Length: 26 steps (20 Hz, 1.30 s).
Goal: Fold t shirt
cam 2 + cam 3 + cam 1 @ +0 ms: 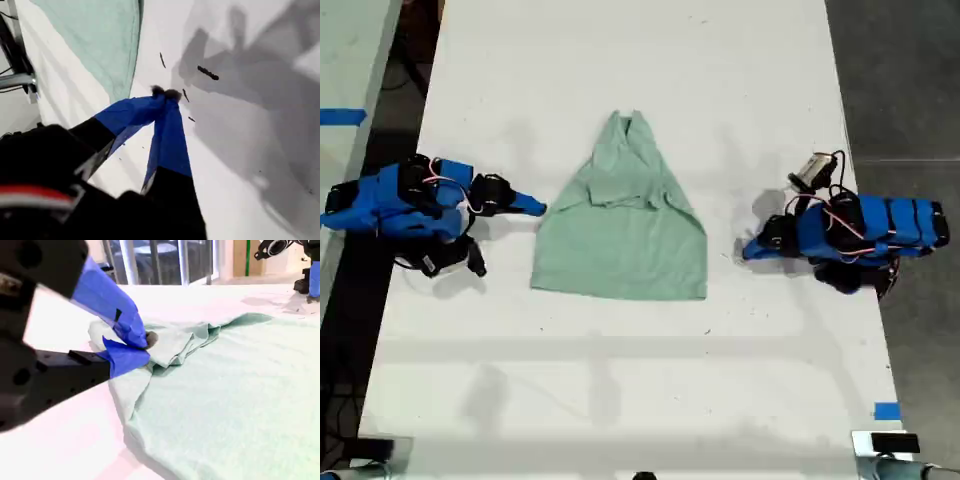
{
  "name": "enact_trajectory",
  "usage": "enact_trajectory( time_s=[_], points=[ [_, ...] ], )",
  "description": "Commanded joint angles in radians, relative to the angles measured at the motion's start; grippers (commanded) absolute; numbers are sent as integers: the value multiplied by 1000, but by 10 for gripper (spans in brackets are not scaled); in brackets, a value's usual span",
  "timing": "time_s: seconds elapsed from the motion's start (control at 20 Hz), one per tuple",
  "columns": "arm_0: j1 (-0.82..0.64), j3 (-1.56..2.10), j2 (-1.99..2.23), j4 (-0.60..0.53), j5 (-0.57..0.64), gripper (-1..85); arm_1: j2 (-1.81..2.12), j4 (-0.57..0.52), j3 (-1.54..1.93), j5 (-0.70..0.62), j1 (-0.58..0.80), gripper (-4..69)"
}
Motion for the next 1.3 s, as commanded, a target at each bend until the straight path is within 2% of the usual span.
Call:
enact_trajectory(
  time_s=[0.0, 0.3, 0.65, 0.7, 0.8, 0.95, 1.05, 1.2, 1.25],
  points=[
    [2, -5, 6, 2, -23, -2, 6, 28, -32, -202, 14, -21],
    [2, -5, 6, 2, -23, -2, 6, 26, -17, -164, 20, -22],
    [2, -5, 6, 0, -23, -2, -2, -11, -34, -181, 26, -18],
    [-2, -5, 6, -2, -23, -2, -60, -31, -83, -172, 17, -17],
    [-5, -5, 6, -2, -23, -2, -428, -89, -299, -150, 17, -17],
    [2, -6, 6, -2, -21, -2, -928, -201, -629, -210, 12, -19],
    [2, -9, 6, 0, -15, -2, -1140, -192, -779, -187, 12, -24],
    [0, -12, 6, 0, -3, -2, -1351, -262, -888, -225, 25, 86],
    [0, -14, 6, 0, -2, -2, -1413, -245, -920, -176, 26, 137]
  ],
)
